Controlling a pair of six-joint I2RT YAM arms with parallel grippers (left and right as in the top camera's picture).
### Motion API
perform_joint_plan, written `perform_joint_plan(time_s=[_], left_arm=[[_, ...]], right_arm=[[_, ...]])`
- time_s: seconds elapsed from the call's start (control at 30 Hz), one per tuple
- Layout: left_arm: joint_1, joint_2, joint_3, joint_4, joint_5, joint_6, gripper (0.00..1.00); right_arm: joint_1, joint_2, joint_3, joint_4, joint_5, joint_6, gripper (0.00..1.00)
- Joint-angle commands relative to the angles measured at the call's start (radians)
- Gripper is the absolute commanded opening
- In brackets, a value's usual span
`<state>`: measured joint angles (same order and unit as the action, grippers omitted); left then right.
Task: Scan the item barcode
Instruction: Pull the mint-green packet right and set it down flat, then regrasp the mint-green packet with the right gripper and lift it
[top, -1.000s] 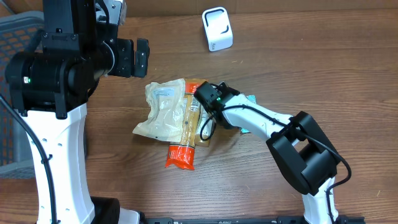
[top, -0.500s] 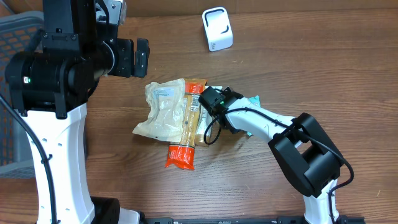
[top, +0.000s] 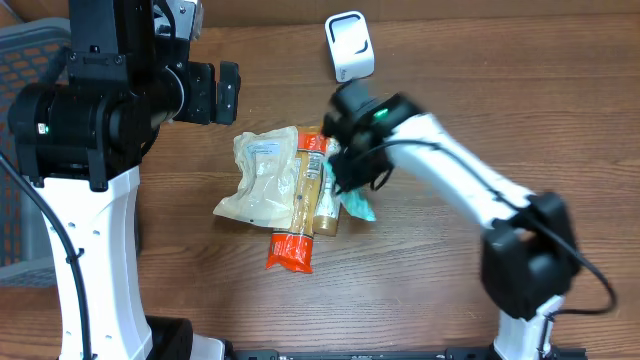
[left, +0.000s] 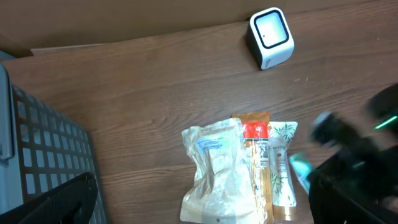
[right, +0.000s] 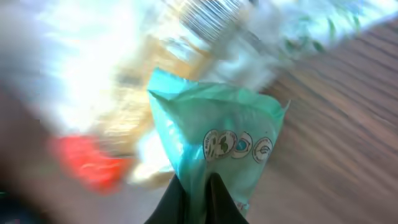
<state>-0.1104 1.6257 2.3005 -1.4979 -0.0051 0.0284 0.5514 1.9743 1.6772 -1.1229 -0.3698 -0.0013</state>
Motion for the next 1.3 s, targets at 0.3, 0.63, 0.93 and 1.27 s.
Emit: perform_joint_plan(time_s=[0.3, 0.63, 0.93, 1.27], left_arm=[[-0.001, 0.006, 0.002, -0.001, -0.009, -0.006, 0.99], [-0.001, 0.006, 0.002, -0.001, -0.009, -0.006, 0.99], [-0.001, 0.006, 0.002, -0.001, -0.009, -0.006, 1.0], [-0.001, 0.006, 0.002, -0.001, -0.009, -0.006, 1.0]], right_arm=[[-0.319, -0.039, -0.402, 0.436, -0.697, 0.033, 0.04], [-0.364, -0.032, -0.565, 0.549, -0.418, 0.107, 0.12], [-0.383, -0.032, -0.548, 0.525, -0.194, 0.11, 0.43], [-0.422, -0.033, -0.248, 0.187, -0.131, 0.105, 0.31]])
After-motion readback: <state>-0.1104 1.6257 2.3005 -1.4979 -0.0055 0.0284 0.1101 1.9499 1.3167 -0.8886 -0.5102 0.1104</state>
